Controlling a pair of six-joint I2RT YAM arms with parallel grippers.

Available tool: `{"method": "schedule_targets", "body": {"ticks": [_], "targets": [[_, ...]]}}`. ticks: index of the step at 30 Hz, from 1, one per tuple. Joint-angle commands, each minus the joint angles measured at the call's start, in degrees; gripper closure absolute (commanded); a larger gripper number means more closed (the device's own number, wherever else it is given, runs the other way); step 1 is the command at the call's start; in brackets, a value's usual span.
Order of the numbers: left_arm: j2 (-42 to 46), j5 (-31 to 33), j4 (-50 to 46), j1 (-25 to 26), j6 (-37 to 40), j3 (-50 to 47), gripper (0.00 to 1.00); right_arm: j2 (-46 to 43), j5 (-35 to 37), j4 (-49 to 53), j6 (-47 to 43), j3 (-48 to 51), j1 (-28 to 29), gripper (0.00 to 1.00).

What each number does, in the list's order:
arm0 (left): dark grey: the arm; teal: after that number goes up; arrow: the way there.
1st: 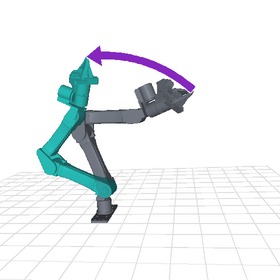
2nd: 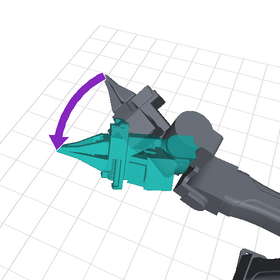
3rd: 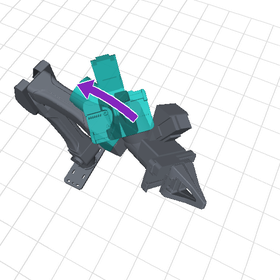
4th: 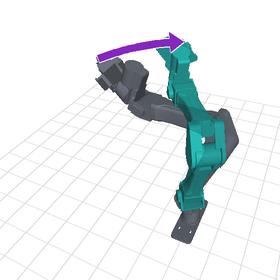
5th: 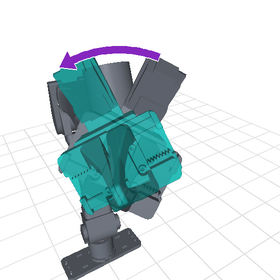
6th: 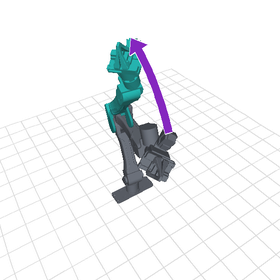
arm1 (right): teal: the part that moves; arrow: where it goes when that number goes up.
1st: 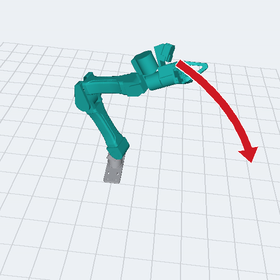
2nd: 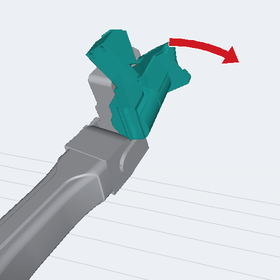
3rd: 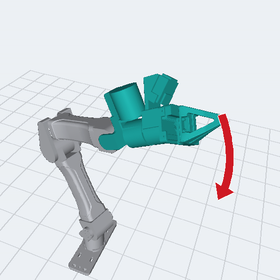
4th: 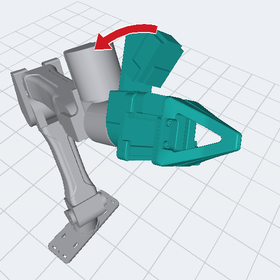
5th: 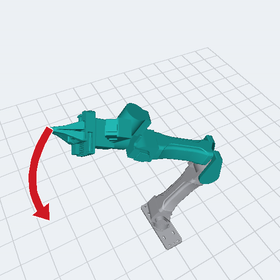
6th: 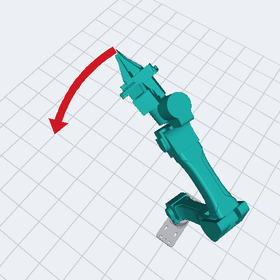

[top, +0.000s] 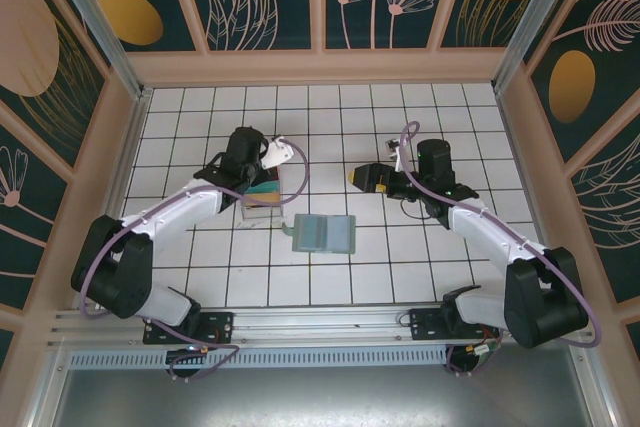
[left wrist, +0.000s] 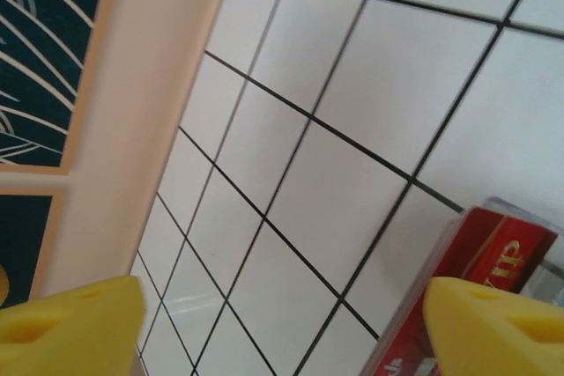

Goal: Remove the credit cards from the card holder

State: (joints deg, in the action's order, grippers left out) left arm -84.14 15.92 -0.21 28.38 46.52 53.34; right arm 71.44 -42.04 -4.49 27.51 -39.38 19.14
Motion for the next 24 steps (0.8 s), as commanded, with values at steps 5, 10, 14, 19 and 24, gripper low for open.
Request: {"method": "schedule_targets", "body": {"ticks": [5,10,14,19,24], "targets": [[2.5,0.6,-10.5,-0.5,-34.4,11.8,0.01,0.6,2.5,-0.4,-0.3,0.3,3.6,0.01],[2.2,2.2,-20.8,-0.4,-51.1,18.3,0.04,1.8,6.5,0.3,-0.3,1.5,6.9,0.03],[3.8,-3.7,-24.3,-0.4,-60.7,16.7,0.16,3.4,8.4,0.3,0.7,3.2,8.9,0.23],[8.0,-13.5,-21.5,-0.4,-74.2,9.2,0.34,4.9,11.9,0.4,2.1,5.9,10.8,0.46],[10.4,-22.8,-13.4,0.2,-87.3,-1.4,0.45,6.3,14.2,-1.6,4.8,10.0,11.7,0.62]]}}
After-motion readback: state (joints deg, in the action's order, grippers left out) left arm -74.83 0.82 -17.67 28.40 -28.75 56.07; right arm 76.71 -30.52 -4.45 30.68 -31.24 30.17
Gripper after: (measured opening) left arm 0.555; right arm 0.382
